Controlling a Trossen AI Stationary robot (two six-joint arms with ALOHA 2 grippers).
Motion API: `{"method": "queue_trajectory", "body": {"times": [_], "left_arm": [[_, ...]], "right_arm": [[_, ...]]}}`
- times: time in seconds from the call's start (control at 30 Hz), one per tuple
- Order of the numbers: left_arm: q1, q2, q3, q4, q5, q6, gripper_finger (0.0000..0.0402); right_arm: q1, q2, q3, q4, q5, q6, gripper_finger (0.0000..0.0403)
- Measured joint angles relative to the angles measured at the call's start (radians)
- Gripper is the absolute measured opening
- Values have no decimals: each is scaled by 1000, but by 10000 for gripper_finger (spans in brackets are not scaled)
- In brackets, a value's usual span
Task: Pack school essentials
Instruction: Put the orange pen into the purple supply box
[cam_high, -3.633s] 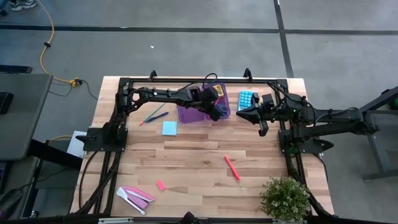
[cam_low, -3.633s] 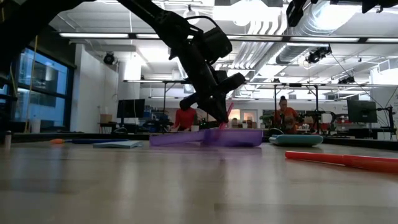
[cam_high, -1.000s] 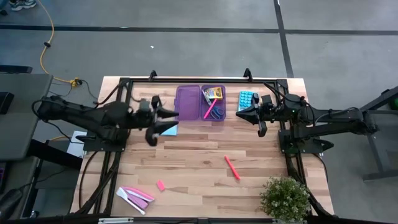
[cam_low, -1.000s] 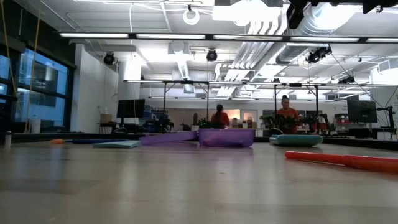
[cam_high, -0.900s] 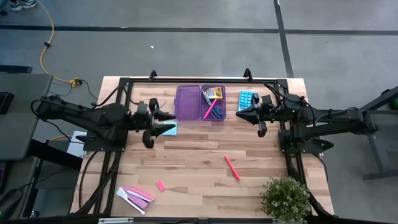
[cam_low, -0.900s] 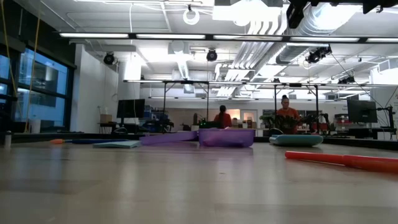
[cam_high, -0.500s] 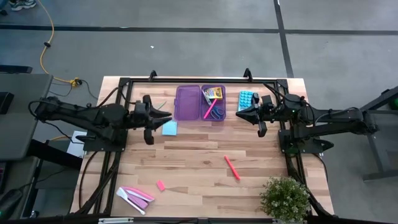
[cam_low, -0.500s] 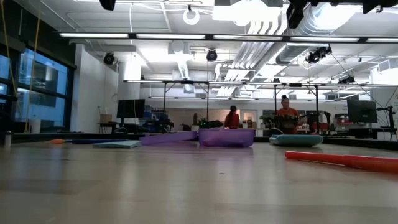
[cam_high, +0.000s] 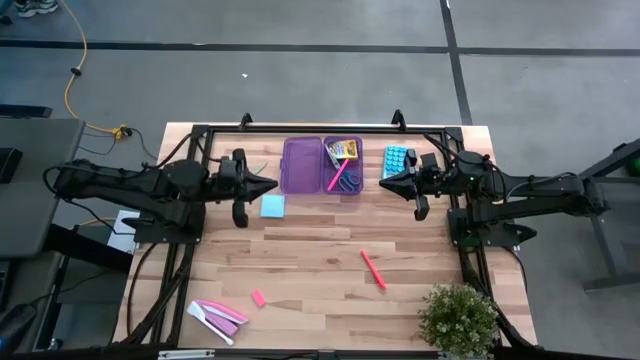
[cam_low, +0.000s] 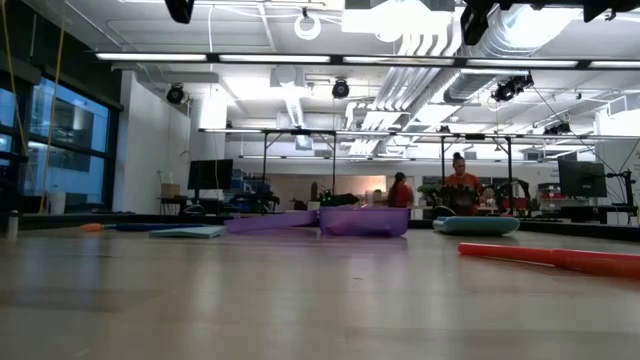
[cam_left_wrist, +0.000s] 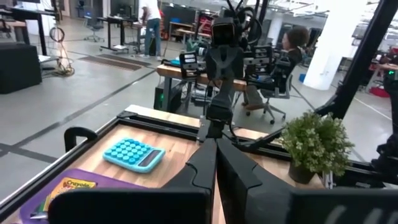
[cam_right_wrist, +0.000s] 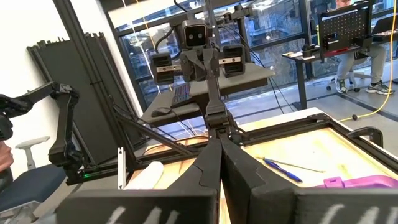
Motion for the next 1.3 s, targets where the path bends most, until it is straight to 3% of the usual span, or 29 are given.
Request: {"method": "queue_trajectory", "body": {"times": [0.3,0.43,0.53,0.73,0.93,1.07,1.3], "left_arm": [[0,0,0,-1,0,0,0],[0,0,0,-1,0,-17,0],[0,0,0,-2,-1,-23,0],[0,0,0,-7,-3,-26,0],[0,1,0,-15,-3,-24,0],[0,1,0,-34,-3,-23,0],[0,1,0,-45,-3,-24,0]], "right_arm": [[0,0,0,0,0,5,0],[0,10,16,-24,25,197,0],[41,58,96,-172,-5,241,0],[172,255,314,-646,-2,263,0],[275,455,415,-971,32,545,3],[317,573,415,-1019,24,706,33],[353,747,415,-965,45,859,136]]}}
